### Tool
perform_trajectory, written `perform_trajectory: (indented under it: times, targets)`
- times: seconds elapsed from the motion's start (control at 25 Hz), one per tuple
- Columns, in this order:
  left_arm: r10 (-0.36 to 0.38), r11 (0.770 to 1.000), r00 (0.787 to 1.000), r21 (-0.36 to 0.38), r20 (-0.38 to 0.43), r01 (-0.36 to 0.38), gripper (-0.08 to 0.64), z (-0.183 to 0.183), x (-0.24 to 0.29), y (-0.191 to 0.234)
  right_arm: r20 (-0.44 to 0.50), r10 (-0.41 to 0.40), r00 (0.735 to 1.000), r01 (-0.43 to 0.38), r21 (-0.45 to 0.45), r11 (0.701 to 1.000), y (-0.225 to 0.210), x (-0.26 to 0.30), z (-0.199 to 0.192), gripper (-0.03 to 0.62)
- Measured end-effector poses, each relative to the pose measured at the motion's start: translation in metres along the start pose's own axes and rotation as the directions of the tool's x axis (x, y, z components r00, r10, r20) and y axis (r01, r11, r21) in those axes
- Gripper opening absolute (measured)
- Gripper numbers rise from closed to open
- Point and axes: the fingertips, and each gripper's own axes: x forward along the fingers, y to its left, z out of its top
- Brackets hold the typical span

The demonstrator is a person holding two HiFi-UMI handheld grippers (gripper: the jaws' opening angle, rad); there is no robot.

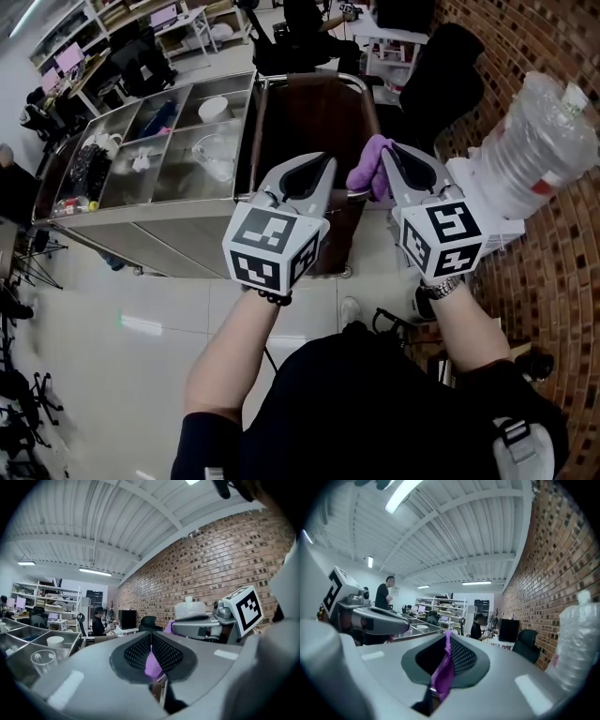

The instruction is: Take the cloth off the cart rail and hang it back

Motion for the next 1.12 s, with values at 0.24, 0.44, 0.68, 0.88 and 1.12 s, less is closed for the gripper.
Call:
perform_trajectory:
  times: [0.24, 0.44, 0.68, 0.88, 1.12]
  targets:
    - [-0.010, 1.000, 1.000, 0.001, 0.017, 0.010, 0.002, 0.004, -0.050, -0.020, 0.061, -0.015, 0.998, 0.017, -0.028, 0.999, 0.041, -0.044, 0.032, 0.021]
    - [-0.014, 1.000, 0.999, 0.001, 0.036, 0.014, 0.002, 0.012, -0.079, -0.036, 0.097, -0.009, 0.995, 0.014, -0.049, 0.999, 0.065, -0.075, 0.053, 0.021]
    - [-0.012, 1.000, 0.997, -0.005, 0.074, 0.013, 0.002, 0.021, -0.095, -0.054, 0.134, 0.031, 0.990, -0.024, -0.053, 0.998, 0.077, -0.104, 0.071, 0.021]
    - [0.007, 1.000, 0.995, -0.013, 0.095, -0.005, 0.002, 0.021, -0.095, -0.068, 0.155, 0.078, 0.985, -0.070, -0.053, 0.996, 0.076, -0.125, 0.078, 0.021]
    - [0.053, 0.999, 0.992, -0.017, 0.111, -0.051, 0.002, 0.016, -0.091, -0.084, 0.155, 0.159, 0.975, -0.153, -0.050, 0.987, 0.075, -0.140, 0.069, 0.021]
